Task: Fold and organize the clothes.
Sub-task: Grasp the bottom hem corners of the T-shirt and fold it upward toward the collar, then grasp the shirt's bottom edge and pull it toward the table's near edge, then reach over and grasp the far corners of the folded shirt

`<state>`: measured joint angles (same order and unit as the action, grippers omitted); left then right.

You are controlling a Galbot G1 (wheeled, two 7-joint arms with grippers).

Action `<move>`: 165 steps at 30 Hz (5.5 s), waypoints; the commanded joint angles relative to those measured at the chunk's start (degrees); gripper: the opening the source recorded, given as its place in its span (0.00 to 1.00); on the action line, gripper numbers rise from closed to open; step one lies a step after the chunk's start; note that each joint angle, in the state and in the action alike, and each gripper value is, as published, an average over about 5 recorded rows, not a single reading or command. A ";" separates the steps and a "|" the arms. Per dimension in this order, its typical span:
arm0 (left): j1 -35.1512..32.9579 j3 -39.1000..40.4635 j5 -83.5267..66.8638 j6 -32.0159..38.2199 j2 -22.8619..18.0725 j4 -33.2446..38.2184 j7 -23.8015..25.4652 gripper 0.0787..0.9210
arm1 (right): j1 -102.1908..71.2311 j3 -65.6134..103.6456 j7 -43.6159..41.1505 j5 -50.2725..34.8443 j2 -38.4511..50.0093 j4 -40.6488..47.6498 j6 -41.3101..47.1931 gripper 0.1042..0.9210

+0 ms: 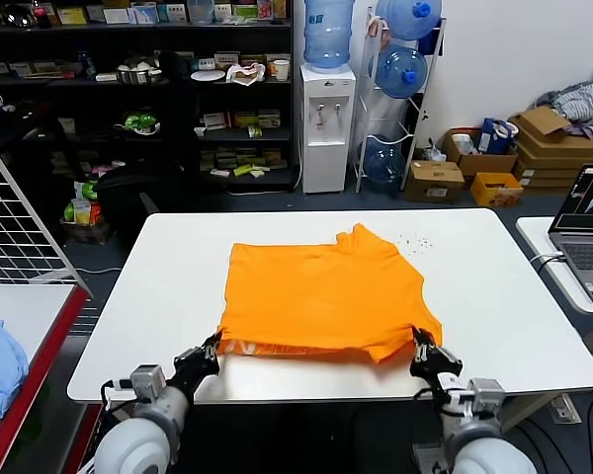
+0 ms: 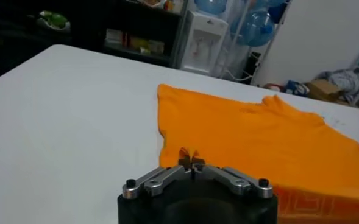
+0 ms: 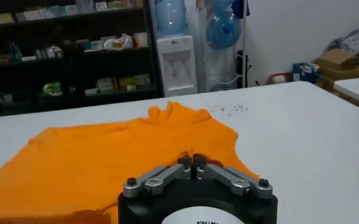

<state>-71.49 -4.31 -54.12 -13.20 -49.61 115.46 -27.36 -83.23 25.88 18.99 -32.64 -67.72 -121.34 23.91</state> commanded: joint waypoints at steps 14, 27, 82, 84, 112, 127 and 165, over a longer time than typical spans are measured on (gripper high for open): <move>19.61 8.55 1.15 -1.51 -4.48 -15.97 -0.93 0.02 | 20.01 -6.68 2.61 -4.28 0.62 13.91 3.20 0.02; 18.21 7.60 1.20 -2.14 -4.26 -14.47 0.17 0.25 | 19.96 -7.40 -2.64 -1.88 -0.53 15.49 0.01 0.33; 5.44 4.71 7.34 -0.20 -5.73 -12.38 3.57 0.98 | 1.93 1.24 -10.95 1.24 4.79 16.56 -4.42 0.79; 5.43 4.78 7.44 -0.02 -5.72 -12.39 3.57 0.92 | 1.91 1.31 -11.00 1.13 4.83 16.60 -4.51 0.71; 3.90 4.03 5.95 0.37 -2.19 -6.80 1.46 0.03 | -2.13 3.02 -9.15 -3.44 7.30 8.66 -4.52 0.02; -8.24 -0.15 -4.15 -2.31 8.22 7.47 -3.89 0.03 | -17.87 9.48 -3.73 -11.64 10.81 -2.12 4.20 0.02; 15.62 1.13 -10.51 -4.34 7.47 -3.63 0.65 0.75 | 17.57 1.15 -1.16 -13.00 16.69 7.26 1.08 0.82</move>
<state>-75.06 -6.43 -61.28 -16.80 -40.35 123.58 -30.78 -85.53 33.90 14.26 -40.53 -53.42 -121.10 22.32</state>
